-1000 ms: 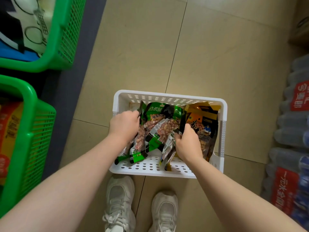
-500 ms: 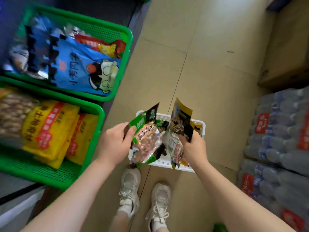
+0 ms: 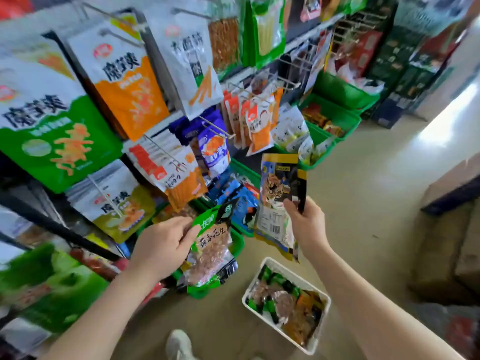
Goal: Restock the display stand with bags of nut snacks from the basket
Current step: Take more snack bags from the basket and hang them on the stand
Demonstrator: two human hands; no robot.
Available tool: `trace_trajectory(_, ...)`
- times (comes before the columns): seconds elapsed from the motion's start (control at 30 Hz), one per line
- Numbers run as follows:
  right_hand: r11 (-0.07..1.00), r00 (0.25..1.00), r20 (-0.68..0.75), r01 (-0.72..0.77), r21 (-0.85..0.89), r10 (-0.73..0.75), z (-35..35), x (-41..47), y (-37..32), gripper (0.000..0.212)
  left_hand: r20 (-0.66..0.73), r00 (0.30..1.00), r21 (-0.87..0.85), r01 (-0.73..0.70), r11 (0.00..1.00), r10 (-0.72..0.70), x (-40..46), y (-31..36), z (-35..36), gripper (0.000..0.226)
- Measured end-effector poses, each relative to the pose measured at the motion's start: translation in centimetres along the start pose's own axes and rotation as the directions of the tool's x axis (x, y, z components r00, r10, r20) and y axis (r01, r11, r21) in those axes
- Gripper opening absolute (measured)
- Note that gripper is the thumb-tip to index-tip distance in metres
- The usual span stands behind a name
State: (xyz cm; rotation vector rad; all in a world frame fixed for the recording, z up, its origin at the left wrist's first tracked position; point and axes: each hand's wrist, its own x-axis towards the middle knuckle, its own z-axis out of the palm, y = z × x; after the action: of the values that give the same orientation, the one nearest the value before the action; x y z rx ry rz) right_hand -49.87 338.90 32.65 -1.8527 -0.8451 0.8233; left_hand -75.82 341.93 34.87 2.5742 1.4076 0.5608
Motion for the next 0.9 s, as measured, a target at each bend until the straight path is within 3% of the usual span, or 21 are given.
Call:
trace_trajectory(0.1, 0.990, 0.984, 0.116, 0.138, 0.004, -0.138, 3.8, -1.9, -7.9, 0.015, -0.140, 0.986, -0.045, 0.080, 0.996, -0.086, -2.2, -1.3, -9.0, 0.040)
trace_trajectory(0.17, 0.966, 0.946, 0.197, 0.259, 0.013, -0.257, 6.7, -3.9, -13.1, 0.018, -0.299, 0.938, -0.106, 0.152, 0.983, -0.178, -3.7, -1.8, -14.7, 0.030)
trace_trajectory(0.33, 0.877, 0.855, 0.196, 0.462, 0.131, -0.480, 13.3, -10.3, -25.1, 0.021, -0.630, 0.614, -0.325, 0.346, 0.880, -0.475, -7.6, -4.5, -27.6, 0.049)
trace_trajectory(0.47, 0.762, 0.759, 0.110, 0.615, 0.202, -0.642, 18.0, -16.3, -33.3, 0.004, -0.701, 0.475, -0.436, 0.305, 0.847, -0.532, -11.7, -9.1, -35.6, 0.046)
trace_trajectory(0.63, 0.624, 0.625, 0.048, 0.766, 0.154, -0.780, 22.7, -22.4, -38.1, 0.004, -0.698, 0.524, -0.413, 0.262, 0.872, -0.488, -13.8, -15.5, -41.7, 0.034)
trace_trajectory(0.77, 0.632, 0.636, 0.045, 0.752, 0.189, -0.770, 26.9, -26.2, -39.8, 0.010, -0.673, 0.559, -0.429, 0.237, 0.872, -0.484, -12.7, -20.9, -44.3, 0.036)
trace_trajectory(0.9, 0.665, 0.675, 0.005, 0.727, 0.169, -0.738, 29.5, -27.2, -40.0, 0.026, -0.579, 0.693, -0.302, 0.308, 0.902, -0.430, -11.3, -25.6, -43.6, 0.045)
